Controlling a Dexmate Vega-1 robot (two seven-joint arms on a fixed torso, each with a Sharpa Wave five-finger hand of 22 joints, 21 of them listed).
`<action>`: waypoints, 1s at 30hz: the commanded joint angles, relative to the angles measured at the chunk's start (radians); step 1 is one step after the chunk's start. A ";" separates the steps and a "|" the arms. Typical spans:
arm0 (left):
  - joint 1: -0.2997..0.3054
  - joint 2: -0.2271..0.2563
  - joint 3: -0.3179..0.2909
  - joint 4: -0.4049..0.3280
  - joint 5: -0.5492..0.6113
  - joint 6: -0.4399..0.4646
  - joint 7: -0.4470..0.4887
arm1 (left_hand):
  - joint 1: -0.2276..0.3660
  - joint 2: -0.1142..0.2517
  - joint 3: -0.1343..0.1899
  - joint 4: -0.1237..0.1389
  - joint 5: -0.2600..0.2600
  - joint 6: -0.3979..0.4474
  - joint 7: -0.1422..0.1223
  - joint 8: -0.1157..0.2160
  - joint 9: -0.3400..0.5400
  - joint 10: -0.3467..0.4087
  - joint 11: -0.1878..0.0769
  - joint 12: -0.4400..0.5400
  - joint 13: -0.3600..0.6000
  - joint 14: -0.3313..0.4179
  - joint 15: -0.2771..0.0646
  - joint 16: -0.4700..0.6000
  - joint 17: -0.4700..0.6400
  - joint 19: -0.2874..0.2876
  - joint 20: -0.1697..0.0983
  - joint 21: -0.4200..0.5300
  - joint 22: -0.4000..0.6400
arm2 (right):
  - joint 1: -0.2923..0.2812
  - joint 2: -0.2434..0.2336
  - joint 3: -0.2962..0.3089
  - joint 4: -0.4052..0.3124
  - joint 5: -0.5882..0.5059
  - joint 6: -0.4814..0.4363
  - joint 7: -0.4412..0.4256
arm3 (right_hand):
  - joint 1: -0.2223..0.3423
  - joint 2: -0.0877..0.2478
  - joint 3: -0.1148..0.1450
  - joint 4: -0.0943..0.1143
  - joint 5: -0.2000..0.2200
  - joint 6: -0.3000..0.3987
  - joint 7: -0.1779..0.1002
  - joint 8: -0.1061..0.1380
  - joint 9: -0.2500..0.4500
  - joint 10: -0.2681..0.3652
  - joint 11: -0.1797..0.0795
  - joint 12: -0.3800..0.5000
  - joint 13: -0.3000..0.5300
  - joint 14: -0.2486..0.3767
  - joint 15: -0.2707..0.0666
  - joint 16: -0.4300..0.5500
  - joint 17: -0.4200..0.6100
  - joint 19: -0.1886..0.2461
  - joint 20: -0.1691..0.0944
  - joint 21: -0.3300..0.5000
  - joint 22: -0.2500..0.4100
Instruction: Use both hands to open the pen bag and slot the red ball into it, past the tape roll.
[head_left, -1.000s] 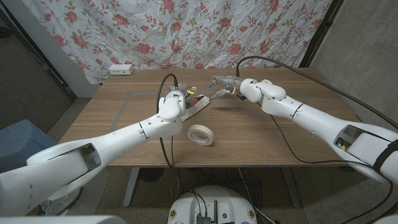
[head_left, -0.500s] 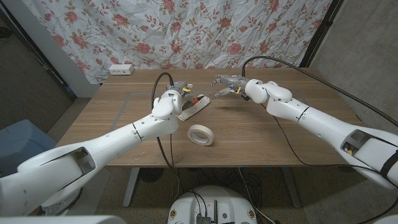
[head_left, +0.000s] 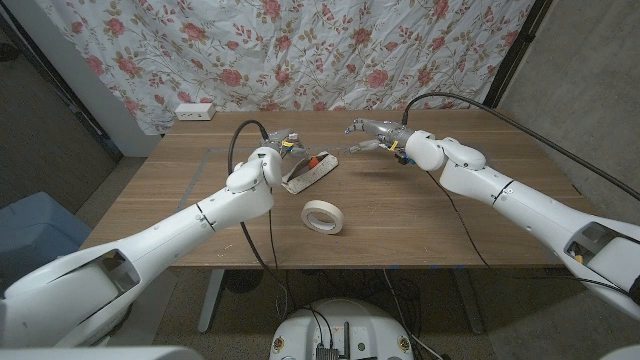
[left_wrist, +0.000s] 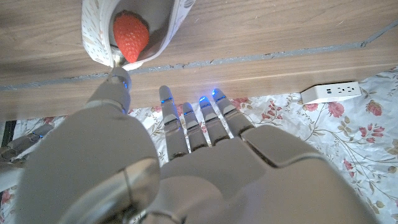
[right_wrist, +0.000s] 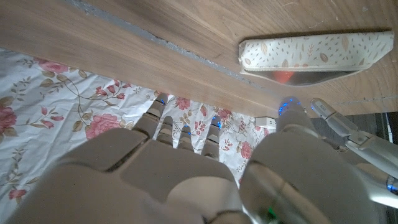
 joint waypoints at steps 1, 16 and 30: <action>0.079 0.027 -0.140 0.021 -0.199 -0.162 0.086 | -0.016 0.005 -0.004 0.000 0.001 -0.033 0.000 -0.007 0.003 -0.017 0.004 -0.004 0.003 -0.017 0.002 -0.002 0.001 -0.008 -0.001 -0.001 0.003 | -0.071 -0.025 0.075 -0.030 0.119 0.015 -0.056 | -0.020 0.011 -0.001 0.012 -0.003 -0.008 -0.005 -0.009 0.000 0.021 -0.011 0.009 0.001 0.012 -0.004 0.013 0.001 0.015 -0.014 0.008 0.004; 0.136 0.069 -0.220 0.058 -0.333 -0.308 0.151 | -0.072 0.032 -0.019 0.007 -0.002 -0.189 -0.032 -0.009 0.002 -0.060 0.011 -0.002 0.004 -0.052 0.007 -0.003 0.001 -0.036 -0.007 -0.006 0.004 | -0.178 -0.032 0.165 -0.047 0.282 0.039 -0.167 | -0.058 0.028 -0.012 0.013 -0.022 -0.008 -0.022 -0.042 -0.008 0.114 -0.073 0.024 -0.008 0.069 -0.060 0.023 -0.024 0.032 -0.041 0.005 0.002; 0.204 0.059 -0.311 0.126 -0.489 -0.466 0.215 | -0.144 0.081 -0.026 0.032 -0.005 -0.282 -0.039 -0.005 0.001 -0.094 0.023 -0.002 0.004 -0.097 0.028 -0.002 0.004 -0.071 -0.001 -0.007 0.003 | -0.276 -0.029 0.259 -0.049 0.490 0.100 -0.230 | -0.099 0.035 -0.026 0.023 -0.039 -0.016 -0.004 -0.064 -0.010 0.156 -0.070 0.024 -0.011 0.083 -0.052 0.020 -0.037 0.006 -0.028 -0.004 0.002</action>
